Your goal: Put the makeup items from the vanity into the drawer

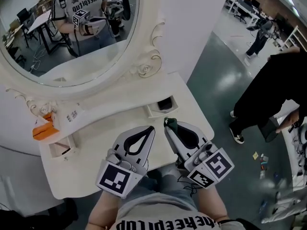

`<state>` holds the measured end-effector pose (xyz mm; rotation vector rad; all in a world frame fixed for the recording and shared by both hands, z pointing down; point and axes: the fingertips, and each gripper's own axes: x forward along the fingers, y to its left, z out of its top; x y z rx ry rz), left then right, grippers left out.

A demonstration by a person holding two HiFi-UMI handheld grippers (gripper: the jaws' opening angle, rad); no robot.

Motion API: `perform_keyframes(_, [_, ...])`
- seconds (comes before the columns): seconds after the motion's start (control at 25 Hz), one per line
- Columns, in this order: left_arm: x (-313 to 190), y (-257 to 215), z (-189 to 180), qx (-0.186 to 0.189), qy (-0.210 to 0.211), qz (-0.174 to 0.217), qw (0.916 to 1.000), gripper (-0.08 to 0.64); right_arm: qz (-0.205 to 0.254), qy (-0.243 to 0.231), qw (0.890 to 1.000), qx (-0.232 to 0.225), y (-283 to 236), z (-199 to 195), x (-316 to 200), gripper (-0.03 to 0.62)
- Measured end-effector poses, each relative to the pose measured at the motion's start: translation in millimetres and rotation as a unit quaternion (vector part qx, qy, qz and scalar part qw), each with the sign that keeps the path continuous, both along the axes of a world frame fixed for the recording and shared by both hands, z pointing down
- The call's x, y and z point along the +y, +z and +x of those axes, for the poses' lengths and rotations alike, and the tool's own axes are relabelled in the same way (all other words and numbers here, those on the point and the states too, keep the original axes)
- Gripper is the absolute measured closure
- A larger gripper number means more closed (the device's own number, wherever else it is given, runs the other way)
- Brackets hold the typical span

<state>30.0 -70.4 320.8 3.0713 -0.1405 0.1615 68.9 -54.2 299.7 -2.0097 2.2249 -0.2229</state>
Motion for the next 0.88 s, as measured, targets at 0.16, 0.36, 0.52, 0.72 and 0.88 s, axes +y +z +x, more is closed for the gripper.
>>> perform_keyframes(0.16, [-3, 5, 3, -0.003, 0.001, -0.005, 1.0, 0.545, -0.007, 0.004, 1.0, -0.002, 5, 5, -2, 0.525])
perform_keyframes(0.36, [-7, 7, 6, -0.009, -0.01, -0.009, 0.9999, 0.545, -0.01, 0.0, 1.0, -0.006, 9, 17, -8, 0.525])
perform_keyframes(0.52, [-15, 7, 10, -0.012, -0.036, -0.009, 0.9992, 0.545, -0.014, -0.015, 1.0, -0.003, 9, 31, -18, 0.525])
perform_keyframes(0.72, [-27, -1, 20, -0.009, -0.076, -0.004, 0.9971, 0.545, -0.026, -0.052, 0.998, 0.012, 9, 48, -38, 0.525])
perform_keyframes(0.88, [-37, -4, 25, -0.008, -0.115, -0.004, 0.9933, 0.545, -0.039, -0.088, 0.995, 0.025, 14, 59, -54, 0.525])
